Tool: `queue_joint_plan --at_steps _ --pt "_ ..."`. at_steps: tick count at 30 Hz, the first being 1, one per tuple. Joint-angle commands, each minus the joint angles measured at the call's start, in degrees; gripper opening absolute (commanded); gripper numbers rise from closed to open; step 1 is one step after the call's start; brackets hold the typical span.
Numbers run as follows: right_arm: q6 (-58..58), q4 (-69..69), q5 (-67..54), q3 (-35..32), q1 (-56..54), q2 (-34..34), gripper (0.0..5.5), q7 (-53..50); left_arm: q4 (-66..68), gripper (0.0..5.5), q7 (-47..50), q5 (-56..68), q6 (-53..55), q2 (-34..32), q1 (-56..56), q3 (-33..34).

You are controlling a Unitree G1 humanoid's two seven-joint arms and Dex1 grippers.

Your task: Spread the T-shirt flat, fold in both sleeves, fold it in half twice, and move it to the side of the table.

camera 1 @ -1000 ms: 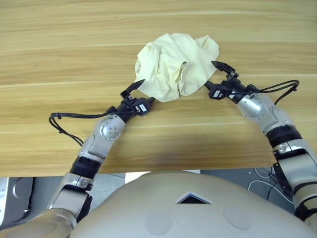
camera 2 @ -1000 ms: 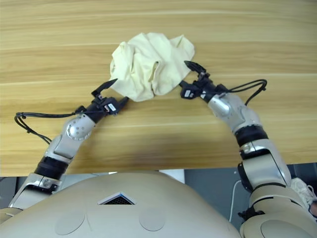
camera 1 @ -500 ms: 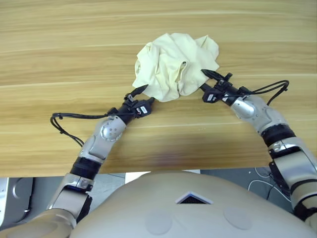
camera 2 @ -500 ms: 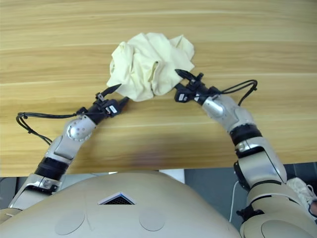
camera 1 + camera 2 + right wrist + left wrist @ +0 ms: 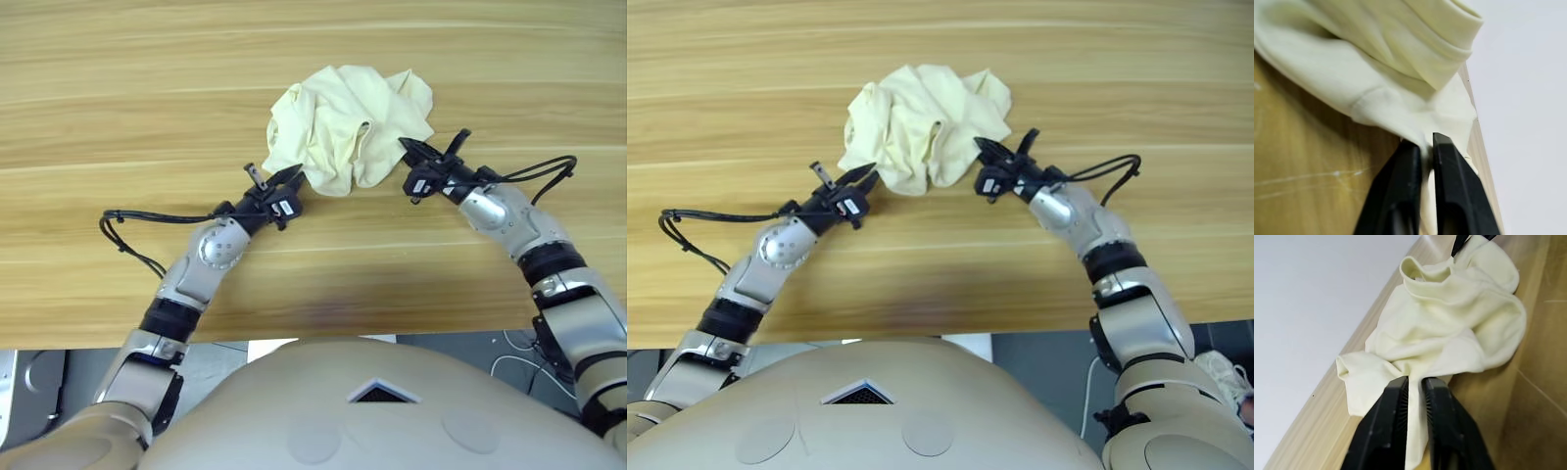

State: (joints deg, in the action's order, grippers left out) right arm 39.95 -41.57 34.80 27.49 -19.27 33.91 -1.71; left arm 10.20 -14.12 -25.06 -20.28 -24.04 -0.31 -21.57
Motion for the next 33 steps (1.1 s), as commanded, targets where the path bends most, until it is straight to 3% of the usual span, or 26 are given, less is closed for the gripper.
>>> queue_joint_plan --at_steps 1,8,11,15,20,25,27,30,33 --pt "-2.04 -1.61 3.04 2.18 4.06 0.38 0.0 1.89 6.74 0.01 -2.04 -2.27 1.28 -0.9 -1.86 -2.78" --pt "-2.1 0.16 2.79 2.06 5.05 0.95 0.0 1.67 8.07 0.01 -1.91 -1.97 -0.23 -1.66 -2.19 -3.03" --pt "1.9 2.68 -3.47 -0.27 6.6 1.11 0.0 3.7 3.66 0.01 -3.15 6.64 -2.65 -1.52 -4.64 1.31" --pt "8.06 8.79 -21.78 -5.92 10.07 1.11 0.0 10.82 -6.64 0.01 -8.64 24.61 -12.78 -2.04 -10.75 4.75" --pt "15.64 31.03 -51.08 -10.95 24.54 12.36 0.0 23.28 -20.8 0.01 -15.73 47.95 -19.68 -6.02 -20.11 11.91" --pt "19.39 45.35 -73.33 -18.77 33.61 17.14 0.0 31.76 -27.4 0.01 -22.87 58.59 -23.07 -8.86 -25.68 17.39" --pt "16.18 43.97 -74.82 -20.52 30.38 14.96 0.0 33.86 -25.78 0.01 -23.35 59.01 -21.79 -9.06 -23.53 20.61" --pt "7.29 36.81 -68.36 -20.52 14.6 7.21 0.0 30.84 -18.66 0.01 -20.45 57.01 -17.22 -7.2 -11.54 23.73" --pt "0.75 11.41 -51.19 -19.64 -11.24 -4.88 0.0 18.39 4.62 0.01 -12.69 53.68 -10.75 -2.02 14.17 26.32"
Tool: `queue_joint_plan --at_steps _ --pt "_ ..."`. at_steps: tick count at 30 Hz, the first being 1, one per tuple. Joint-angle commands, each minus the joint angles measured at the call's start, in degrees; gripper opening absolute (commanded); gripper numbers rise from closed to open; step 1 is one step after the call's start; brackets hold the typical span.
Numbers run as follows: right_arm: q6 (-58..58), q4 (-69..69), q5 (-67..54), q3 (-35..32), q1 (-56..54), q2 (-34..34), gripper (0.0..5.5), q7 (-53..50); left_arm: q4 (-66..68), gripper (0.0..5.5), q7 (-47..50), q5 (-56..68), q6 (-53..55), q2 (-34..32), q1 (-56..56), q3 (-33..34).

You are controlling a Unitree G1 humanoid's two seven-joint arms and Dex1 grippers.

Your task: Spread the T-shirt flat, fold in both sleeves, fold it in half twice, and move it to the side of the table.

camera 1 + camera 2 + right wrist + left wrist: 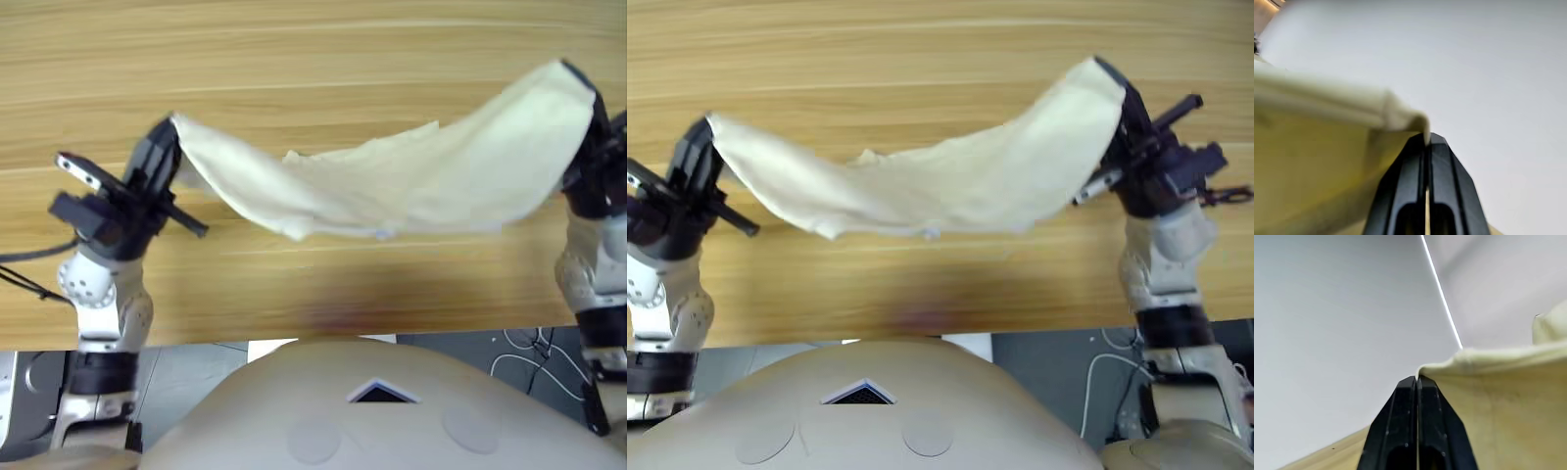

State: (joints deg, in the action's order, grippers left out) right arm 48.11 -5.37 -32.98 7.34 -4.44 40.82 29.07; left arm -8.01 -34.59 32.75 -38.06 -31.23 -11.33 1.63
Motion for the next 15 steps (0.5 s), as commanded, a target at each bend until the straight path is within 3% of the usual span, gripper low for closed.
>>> queue_joint_plan --at_steps 1,4,8,12,15 --pt "-11.62 -37.44 23.45 2.17 -36.81 -14.8 0.0 -22.48 36.42 0.01 13.7 -7.67 9.49 5.71 36.44 3.63" --pt "-23.79 -60.59 32.69 5.67 -58.07 -20.49 0.0 -41.37 65.36 0.01 31.69 -18.61 16.32 5.16 60.4 1.13" --pt "-34.62 -69.33 38.33 6.89 -75.32 -22.21 0.0 -56.69 80.16 0.01 45.57 -29.29 25.93 8.24 83.71 -5.97" --pt "-32.96 -69.93 43.0 6.12 -84.68 -19.81 0.0 -71.43 81.96 0.01 52.08 -31.88 21.67 8.19 95.57 -4.63" --pt "-29.17 -70.25 47.35 7.37 -82.97 -18.92 0.0 -76.74 83.72 0.01 53.62 -33.2 20.17 6.61 93.48 -3.29"
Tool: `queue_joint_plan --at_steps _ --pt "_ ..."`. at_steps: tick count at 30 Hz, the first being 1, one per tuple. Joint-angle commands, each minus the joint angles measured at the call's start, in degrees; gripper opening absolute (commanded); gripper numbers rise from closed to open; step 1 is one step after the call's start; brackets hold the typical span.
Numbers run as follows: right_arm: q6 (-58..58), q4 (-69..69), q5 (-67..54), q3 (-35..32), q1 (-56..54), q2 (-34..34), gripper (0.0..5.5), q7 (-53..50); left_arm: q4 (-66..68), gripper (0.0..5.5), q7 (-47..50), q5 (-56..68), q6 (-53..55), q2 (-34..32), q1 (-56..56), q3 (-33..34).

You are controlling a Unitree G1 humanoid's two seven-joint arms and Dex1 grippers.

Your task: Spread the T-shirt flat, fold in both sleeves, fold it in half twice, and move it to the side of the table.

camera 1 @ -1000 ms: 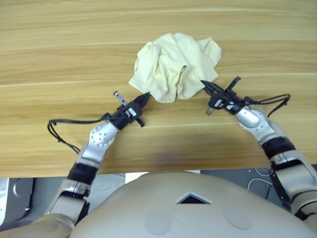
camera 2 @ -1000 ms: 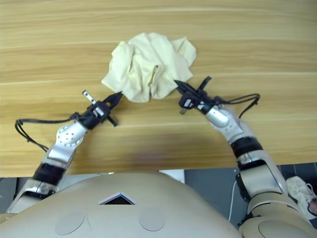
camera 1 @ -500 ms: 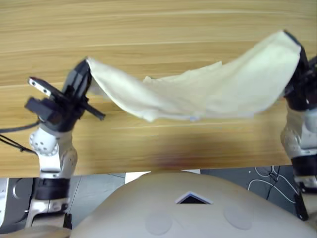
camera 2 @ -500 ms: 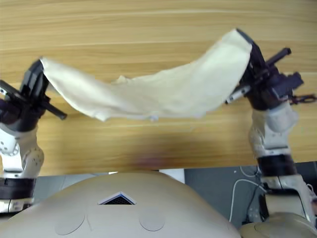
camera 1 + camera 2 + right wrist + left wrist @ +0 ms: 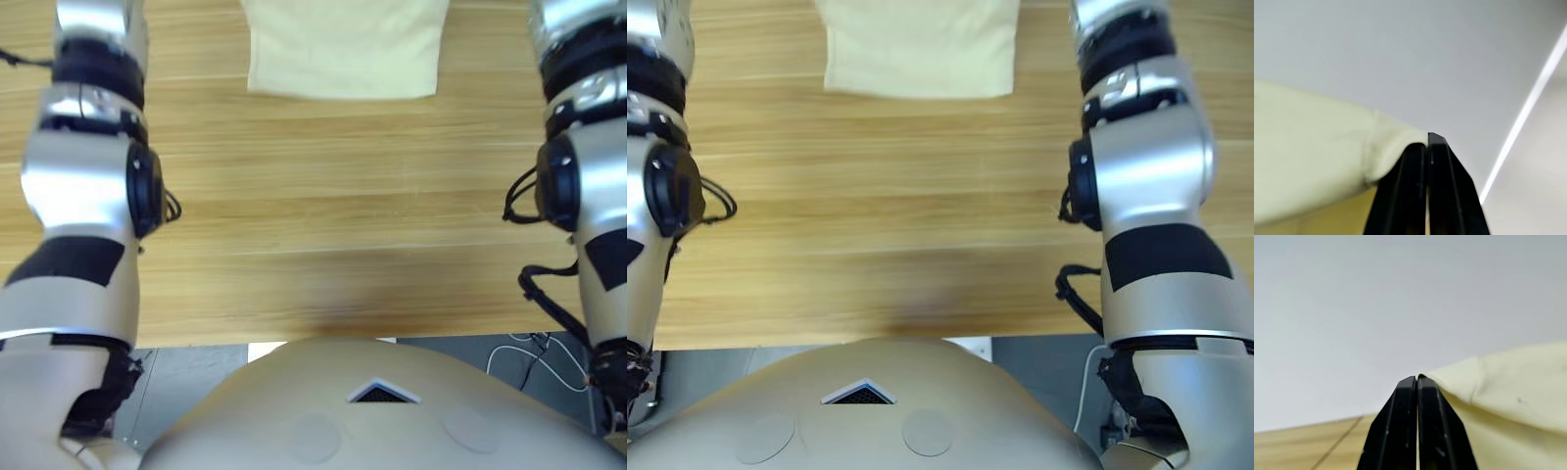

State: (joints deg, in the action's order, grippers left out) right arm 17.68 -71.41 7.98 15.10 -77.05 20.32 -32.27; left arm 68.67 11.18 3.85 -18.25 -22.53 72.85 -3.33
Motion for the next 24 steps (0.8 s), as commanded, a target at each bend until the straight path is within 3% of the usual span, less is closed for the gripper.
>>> queue_joint_plan --at_steps 1,5,8,10,14,16,18,24 --pt "2.28 -4.71 7.36 -0.03 -6.91 1.0 0.0 -14.95 7.74 0.01 7.81 -4.26 -0.16 -2.57 5.38 2.53" --pt "8.87 -6.02 9.52 0.33 8.06 -1.87 0.0 -7.86 9.39 0.01 5.2 -5.02 -2.78 -1.47 -11.33 4.98" --pt "18.49 -5.34 10.09 1.39 25.3 -1.47 0.0 3.75 9.65 0.01 4.43 -6.3 -4.94 0.96 -29.18 4.98" --pt "26.31 -3.54 5.73 -1.32 35.71 0.48 0.0 16.3 8.59 0.01 -4.7 -7.21 -9.7 3.49 -38.25 3.09" --pt "36.98 3.85 -5.16 -5.18 51.29 5.94 0.0 44.6 -2.33 0.01 -35.93 -4.61 -30.55 3.61 -55.73 -3.18" --pt "39.29 7.15 -8.46 -5.44 56.09 8.6 0.0 54.03 -7.7 0.01 -42.4 -2.34 -35.6 0.3 -60.17 -3.77" --pt "39.11 8.59 -8.93 -5.6 56.95 10.24 0.0 58.37 -12.98 0.01 -44.38 2.93 -35.32 -2.24 -61.18 0.09" --pt "36.42 12.17 -11.99 -9.54 59.68 10.41 0.0 63.92 -17.7 0.01 -42.07 1.88 -32.29 -2.48 -64.3 2.6"
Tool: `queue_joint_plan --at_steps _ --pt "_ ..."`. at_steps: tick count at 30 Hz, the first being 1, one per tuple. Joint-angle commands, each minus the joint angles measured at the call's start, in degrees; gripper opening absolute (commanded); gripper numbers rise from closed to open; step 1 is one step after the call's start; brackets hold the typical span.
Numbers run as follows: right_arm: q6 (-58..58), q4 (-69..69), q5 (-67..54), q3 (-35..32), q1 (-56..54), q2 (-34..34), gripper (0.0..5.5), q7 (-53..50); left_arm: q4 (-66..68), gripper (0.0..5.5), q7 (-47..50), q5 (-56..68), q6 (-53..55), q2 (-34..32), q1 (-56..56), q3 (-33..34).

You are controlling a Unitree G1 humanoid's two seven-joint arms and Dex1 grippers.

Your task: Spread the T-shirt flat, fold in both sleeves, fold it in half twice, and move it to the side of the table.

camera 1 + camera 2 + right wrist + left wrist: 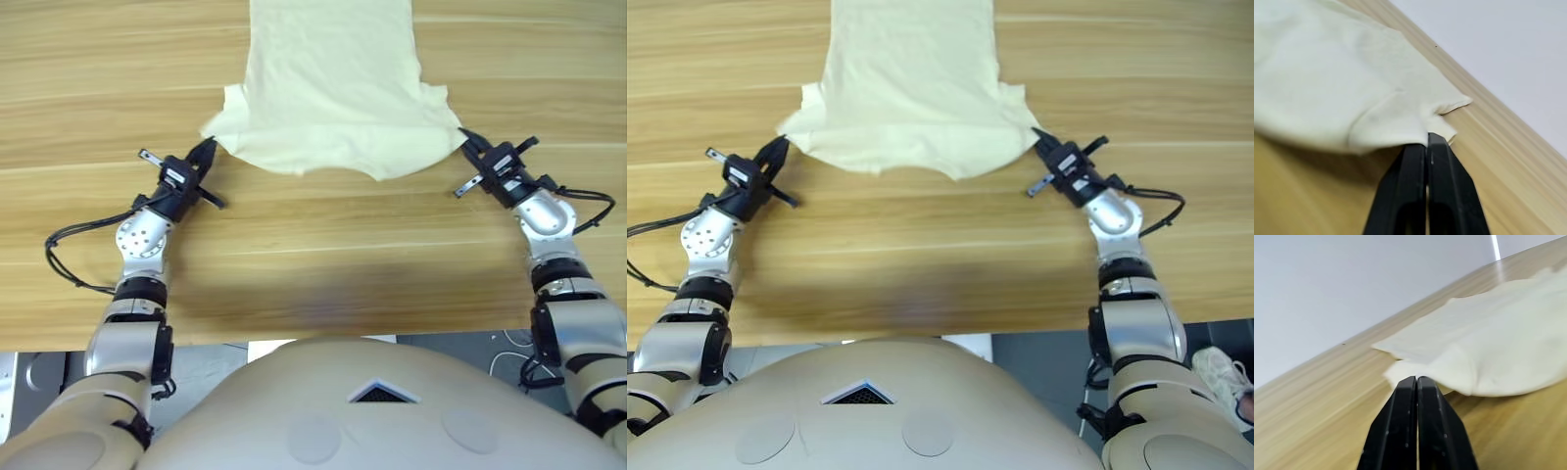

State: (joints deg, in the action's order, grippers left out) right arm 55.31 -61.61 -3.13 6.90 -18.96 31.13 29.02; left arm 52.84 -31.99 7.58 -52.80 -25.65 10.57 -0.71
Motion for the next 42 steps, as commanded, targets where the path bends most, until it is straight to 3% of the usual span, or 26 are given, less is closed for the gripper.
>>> queue_joint_plan --at_steps 1,10,15,19,23,26,28,31,38,42 --pt "-1.45 2.75 -0.52 -1.42 2.51 -0.4 0.0 3.04 -2.3 0.01 1.37 -2.45 2.84 0.67 -3.17 -0.14" --pt "-2.71 5.35 3.51 0.62 11.14 0.39 0.0 7.64 -8.33 0.19 0.7 -5.92 5.11 -0.14 -15.37 -3.33" --pt "-3.06 7.0 4.17 0.73 13.65 1.18 0.94 8.35 -16.95 1.0 -4.52 -0.5 6.56 -0.77 -23.76 -4.4" --pt "-3.13 8.56 4.83 0.35 15.27 2.83 1.59 7.57 -23.96 1.62 -11.57 11.69 9.35 -0.39 -28.07 -2.4" --pt "-4.66 8.81 9.99 0.79 16.53 6.1 2.25 2.84 -27.73 1.82 -19.06 25.32 15.09 1.26 -28.22 3.09" --pt "-3.77 12.73 10.27 0.14 18.19 8.57 2.25 1.76 -31.55 1.82 -22.38 32.51 18.47 3.43 -28.51 7.15" --pt "-2.6 24.52 1.28 -0.42 20.87 9.07 2.25 5.17 -34.38 1.82 -22.59 34.57 20.06 4.83 -27.94 8.88" --pt "-4.94 43.39 -10.56 1.9 22.61 8.49 2.25 9.66 -33.76 1.82 -15.28 27.74 19.44 6.81 -23.28 9.76" --pt "-11.87 42.29 18.51 10.62 9.65 -4.97 2.25 0.17 -24.76 1.82 7.21 1.84 10.04 11.64 -9.93 10.21" --pt "-15.54 27.52 31.85 15.59 0.02 -9.79 2.29 -9.61 -19.83 2.51 17.16 -13.11 5.24 11.47 -7.81 7.62"
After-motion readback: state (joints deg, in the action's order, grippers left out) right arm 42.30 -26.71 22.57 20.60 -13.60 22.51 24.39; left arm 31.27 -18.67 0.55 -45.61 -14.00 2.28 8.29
